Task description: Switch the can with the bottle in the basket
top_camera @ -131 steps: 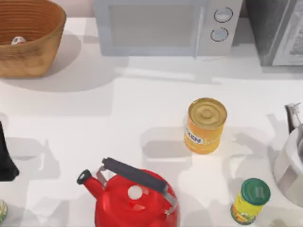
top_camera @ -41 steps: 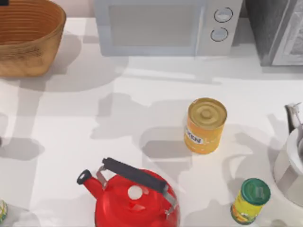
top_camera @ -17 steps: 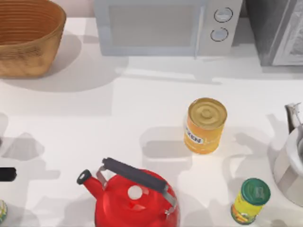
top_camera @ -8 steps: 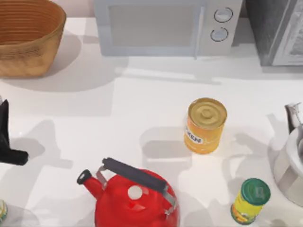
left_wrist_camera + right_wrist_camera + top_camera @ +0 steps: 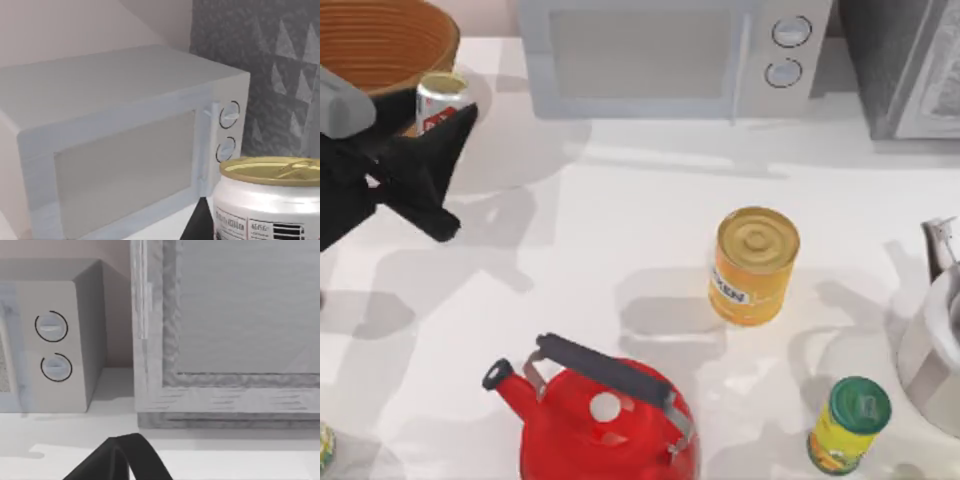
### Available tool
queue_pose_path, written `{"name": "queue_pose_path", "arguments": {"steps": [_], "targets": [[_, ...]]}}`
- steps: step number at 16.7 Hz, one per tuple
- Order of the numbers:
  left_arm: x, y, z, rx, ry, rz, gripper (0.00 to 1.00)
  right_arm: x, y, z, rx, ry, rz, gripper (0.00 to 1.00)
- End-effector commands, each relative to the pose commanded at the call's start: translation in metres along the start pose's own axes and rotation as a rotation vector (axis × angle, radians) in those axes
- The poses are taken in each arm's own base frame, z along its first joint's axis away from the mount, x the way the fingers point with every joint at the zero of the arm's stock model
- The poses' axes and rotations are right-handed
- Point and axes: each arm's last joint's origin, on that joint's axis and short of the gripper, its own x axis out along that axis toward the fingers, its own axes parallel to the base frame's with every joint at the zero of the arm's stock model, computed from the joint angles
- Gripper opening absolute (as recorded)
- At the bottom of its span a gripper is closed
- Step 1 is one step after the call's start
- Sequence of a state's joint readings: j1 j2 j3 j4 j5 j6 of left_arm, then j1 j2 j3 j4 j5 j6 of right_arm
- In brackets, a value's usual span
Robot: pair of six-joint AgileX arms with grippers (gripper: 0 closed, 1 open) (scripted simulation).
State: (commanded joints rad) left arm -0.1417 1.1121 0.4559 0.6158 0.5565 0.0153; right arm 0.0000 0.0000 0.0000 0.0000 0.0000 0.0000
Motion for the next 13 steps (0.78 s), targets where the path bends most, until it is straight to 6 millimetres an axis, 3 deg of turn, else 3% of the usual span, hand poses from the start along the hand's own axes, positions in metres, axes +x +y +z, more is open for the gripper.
{"name": "queue_pose_path", "arguments": {"steps": [2, 5, 9, 13], "targets": [[0.034, 0.009, -0.005, 0.007, -0.008, -0.132, 0.00, 0.000, 0.000, 0.000, 0.000, 0.000, 0.000, 1.00], [0.086, 0.020, -0.028, 0.017, -0.016, -0.325, 0.00, 0.000, 0.000, 0.000, 0.000, 0.000, 0.000, 1.00], [0.141, 0.024, -0.083, 0.026, -0.022, -0.561, 0.00, 0.000, 0.000, 0.000, 0.000, 0.000, 0.000, 1.00], [0.173, 0.019, -0.147, 0.030, -0.021, -0.750, 0.00, 0.000, 0.000, 0.000, 0.000, 0.000, 0.000, 1.00]]}}
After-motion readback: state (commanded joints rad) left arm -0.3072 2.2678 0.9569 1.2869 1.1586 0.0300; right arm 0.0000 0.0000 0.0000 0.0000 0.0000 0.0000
